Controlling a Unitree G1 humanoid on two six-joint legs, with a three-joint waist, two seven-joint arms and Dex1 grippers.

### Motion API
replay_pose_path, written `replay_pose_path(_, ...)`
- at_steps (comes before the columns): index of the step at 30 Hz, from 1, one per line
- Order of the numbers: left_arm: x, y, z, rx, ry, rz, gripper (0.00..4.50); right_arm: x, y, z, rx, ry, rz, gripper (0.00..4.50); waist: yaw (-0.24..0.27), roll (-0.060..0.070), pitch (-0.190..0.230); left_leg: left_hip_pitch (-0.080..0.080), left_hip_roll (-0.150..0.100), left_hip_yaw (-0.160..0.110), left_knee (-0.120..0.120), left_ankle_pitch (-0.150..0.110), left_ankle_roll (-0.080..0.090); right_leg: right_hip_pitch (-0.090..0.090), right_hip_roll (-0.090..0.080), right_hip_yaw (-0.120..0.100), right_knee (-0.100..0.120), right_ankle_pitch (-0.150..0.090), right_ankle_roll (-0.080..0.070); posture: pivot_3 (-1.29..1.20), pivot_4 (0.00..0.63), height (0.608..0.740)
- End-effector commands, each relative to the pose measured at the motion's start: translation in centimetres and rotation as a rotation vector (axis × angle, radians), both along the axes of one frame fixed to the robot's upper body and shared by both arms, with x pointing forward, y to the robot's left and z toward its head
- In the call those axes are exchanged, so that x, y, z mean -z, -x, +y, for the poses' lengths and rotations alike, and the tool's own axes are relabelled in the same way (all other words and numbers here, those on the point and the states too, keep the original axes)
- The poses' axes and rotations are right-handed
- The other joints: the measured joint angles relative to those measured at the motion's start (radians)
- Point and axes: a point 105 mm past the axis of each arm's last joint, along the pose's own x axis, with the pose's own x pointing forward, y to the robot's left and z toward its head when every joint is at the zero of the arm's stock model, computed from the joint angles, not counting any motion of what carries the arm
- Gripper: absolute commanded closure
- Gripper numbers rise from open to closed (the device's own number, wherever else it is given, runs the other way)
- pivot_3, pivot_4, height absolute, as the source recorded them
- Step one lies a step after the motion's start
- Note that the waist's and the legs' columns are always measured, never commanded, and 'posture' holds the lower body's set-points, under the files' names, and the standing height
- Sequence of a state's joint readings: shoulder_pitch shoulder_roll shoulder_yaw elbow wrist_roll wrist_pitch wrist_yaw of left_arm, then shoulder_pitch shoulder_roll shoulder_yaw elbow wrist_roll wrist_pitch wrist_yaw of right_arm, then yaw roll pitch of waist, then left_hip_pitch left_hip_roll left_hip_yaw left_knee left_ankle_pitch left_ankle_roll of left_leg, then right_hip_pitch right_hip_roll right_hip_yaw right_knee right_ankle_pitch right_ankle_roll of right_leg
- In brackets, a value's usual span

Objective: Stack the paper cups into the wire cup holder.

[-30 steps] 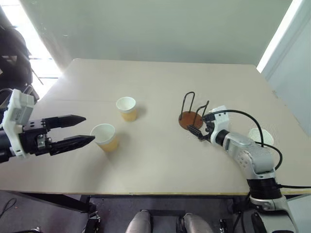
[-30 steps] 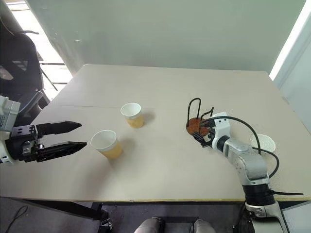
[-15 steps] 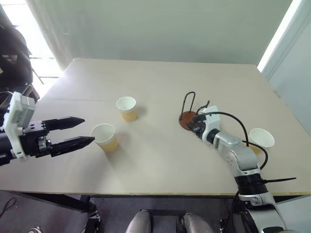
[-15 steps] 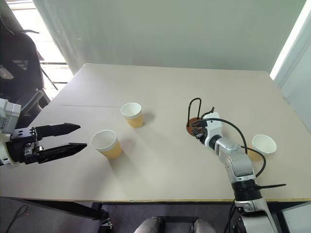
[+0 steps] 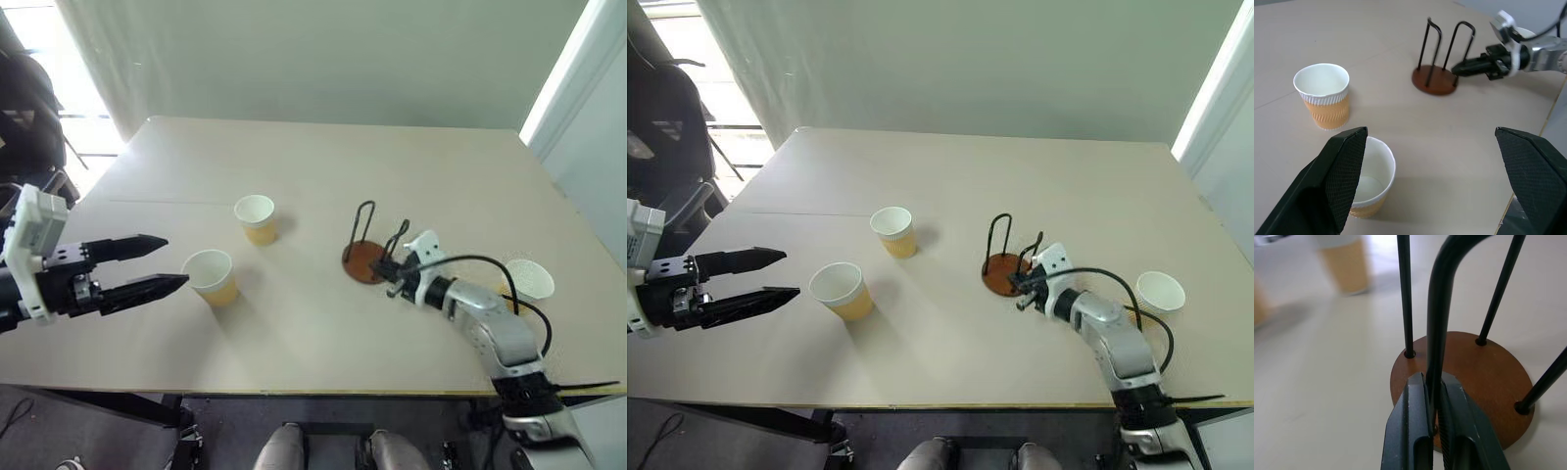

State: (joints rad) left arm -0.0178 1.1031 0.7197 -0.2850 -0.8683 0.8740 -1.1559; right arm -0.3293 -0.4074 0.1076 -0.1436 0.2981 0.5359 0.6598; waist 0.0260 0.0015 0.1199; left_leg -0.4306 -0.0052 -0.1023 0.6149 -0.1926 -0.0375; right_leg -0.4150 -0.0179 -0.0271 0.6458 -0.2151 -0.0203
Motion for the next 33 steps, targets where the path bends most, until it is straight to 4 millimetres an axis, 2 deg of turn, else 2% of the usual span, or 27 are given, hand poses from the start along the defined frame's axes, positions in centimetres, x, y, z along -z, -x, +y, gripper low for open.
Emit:
replay_pose_path(1, -1.2, 0.2, -0.2, 0.020, -0.028, -0.045, 0.00, -1.1, 3.3, 1.3, -0.211, -0.021, -0.017, 4.48, 0.000, 0.000, 0.000, 0.000, 0.000, 0.000, 0.000, 0.000, 0.000, 0.000, 0.000, 0.000, 0.000, 0.000, 0.000, 0.00, 0.150, 0.740)
replay_pose_path(7, -1.3, 0.0, -0.1, 0.029, -0.035, -0.039, 0.00, 0.0, 5.4, 1.3, -0.351, 0.047, 0.006, 4.48, -0.004, 0.000, 0.000, 0.002, 0.000, 0.000, 0.000, 0.002, -0.001, 0.002, 0.000, 0.000, 0.000, -0.004, -0.005, 0.00, 0.150, 0.740)
replay_pose_path(11, -1.4, -0.1, 0.0, 0.028, -0.039, -0.039, 0.00, 0.6, 6.0, 1.6, -0.412, 0.105, -0.003, 4.48, -0.006, -0.001, 0.000, 0.003, 0.002, 0.000, 0.000, 0.004, -0.001, 0.004, 0.003, 0.001, 0.000, -0.004, -0.006, 0.00, 0.150, 0.740)
replay_pose_path(17, -1.5, -0.1, 0.2, 0.027, -0.045, -0.037, 0.00, 0.6, 7.1, 1.8, -0.481, 0.119, -0.001, 4.48, -0.006, -0.001, 0.000, 0.003, 0.005, 0.000, 0.000, 0.004, -0.002, 0.004, 0.005, 0.001, 0.000, -0.004, -0.006, 0.00, 0.150, 0.740)
replay_pose_path(22, -1.5, -0.1, 0.2, 0.026, -0.046, -0.038, 0.00, 1.2, 7.3, 1.8, -0.493, 0.146, -0.007, 4.48, -0.006, -0.001, 0.000, 0.003, 0.005, 0.000, 0.000, 0.004, -0.002, 0.004, 0.005, 0.001, 0.000, -0.006, -0.005, 0.00, 0.150, 0.740)
replay_pose_path(31, -1.6, -0.3, 0.2, 0.028, -0.049, -0.043, 0.00, 1.5, 6.4, 1.6, -0.461, 0.169, -0.033, 4.48, -0.006, -0.001, 0.000, 0.004, 0.005, 0.000, 0.000, 0.004, -0.002, 0.005, 0.005, 0.001, 0.000, -0.006, -0.006, 0.00, 0.150, 0.740)
replay_pose_path(33, -1.6, -0.3, 0.2, 0.028, -0.050, -0.042, 0.00, 1.5, 6.3, 1.6, -0.457, 0.165, -0.034, 3.95, -0.006, -0.001, 0.000, 0.004, 0.005, 0.000, 0.000, 0.004, -0.002, 0.005, 0.005, 0.001, 0.000, -0.006, -0.006, 0.00, 0.150, 0.740)
